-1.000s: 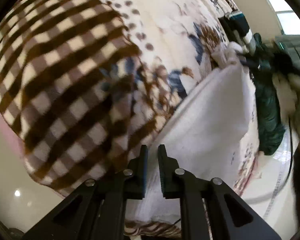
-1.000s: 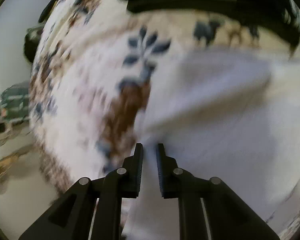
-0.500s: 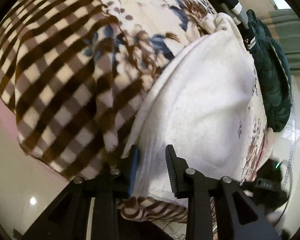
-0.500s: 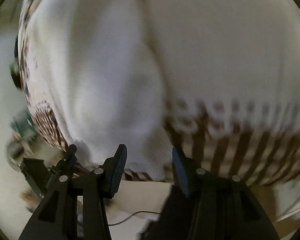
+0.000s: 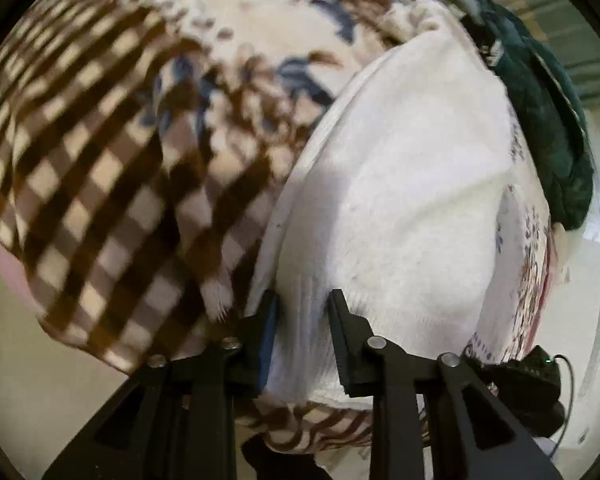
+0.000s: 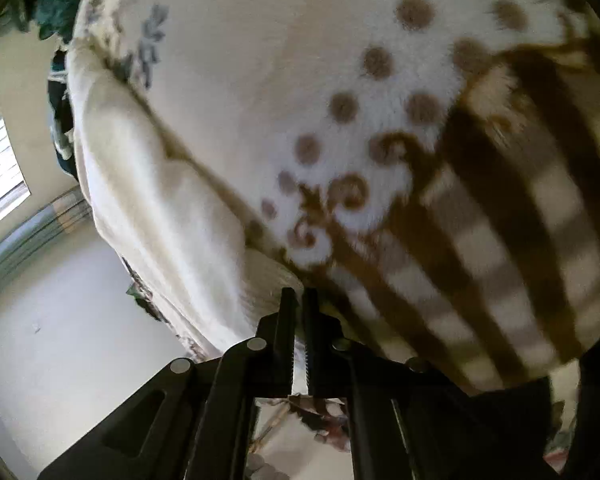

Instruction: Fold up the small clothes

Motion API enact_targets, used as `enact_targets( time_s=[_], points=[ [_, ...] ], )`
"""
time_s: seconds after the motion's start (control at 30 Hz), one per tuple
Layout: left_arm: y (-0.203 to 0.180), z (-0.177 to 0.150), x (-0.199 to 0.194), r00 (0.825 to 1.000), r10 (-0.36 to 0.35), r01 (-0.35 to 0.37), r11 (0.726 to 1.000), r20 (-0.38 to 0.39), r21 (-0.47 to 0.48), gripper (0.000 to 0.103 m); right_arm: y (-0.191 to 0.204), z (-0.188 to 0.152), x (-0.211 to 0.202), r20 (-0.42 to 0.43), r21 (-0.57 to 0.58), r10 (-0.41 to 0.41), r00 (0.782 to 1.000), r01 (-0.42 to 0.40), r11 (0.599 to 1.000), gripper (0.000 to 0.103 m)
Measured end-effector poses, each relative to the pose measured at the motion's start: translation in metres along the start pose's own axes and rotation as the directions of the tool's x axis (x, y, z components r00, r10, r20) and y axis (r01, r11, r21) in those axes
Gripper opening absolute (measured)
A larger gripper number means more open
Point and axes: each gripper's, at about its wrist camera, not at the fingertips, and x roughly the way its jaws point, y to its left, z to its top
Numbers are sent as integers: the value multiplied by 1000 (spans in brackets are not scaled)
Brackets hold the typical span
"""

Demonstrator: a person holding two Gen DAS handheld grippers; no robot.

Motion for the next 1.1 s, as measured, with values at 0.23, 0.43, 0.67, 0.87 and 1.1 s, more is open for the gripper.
enact_targets(
  time_s=[0.23,0.43,0.67,0.87,1.1],
  points=[
    [-14,2,-22,1000,4,-1,989,-15,149,5,4,-58,-34,114,-69,-150,982,159,985,2],
    [4,13,-29,999,-2,7,992,-34,128,4,17,-77,-27,137,-138,-221,966,240,961,2],
    [20,23,17,989,99,-73,973,-109,219,5,30,-75,11,178,-244,-367,913,402,882,2],
    [5,40,-5,985,34,0,981,-169,194,19,50,-59,31,50,-293,-435,899,430,854,22],
    [-39,126,-50,991,-132,131,984,-4,122,50,119,-43,-28,198,-333,-376,905,423,843,51]
  ],
)
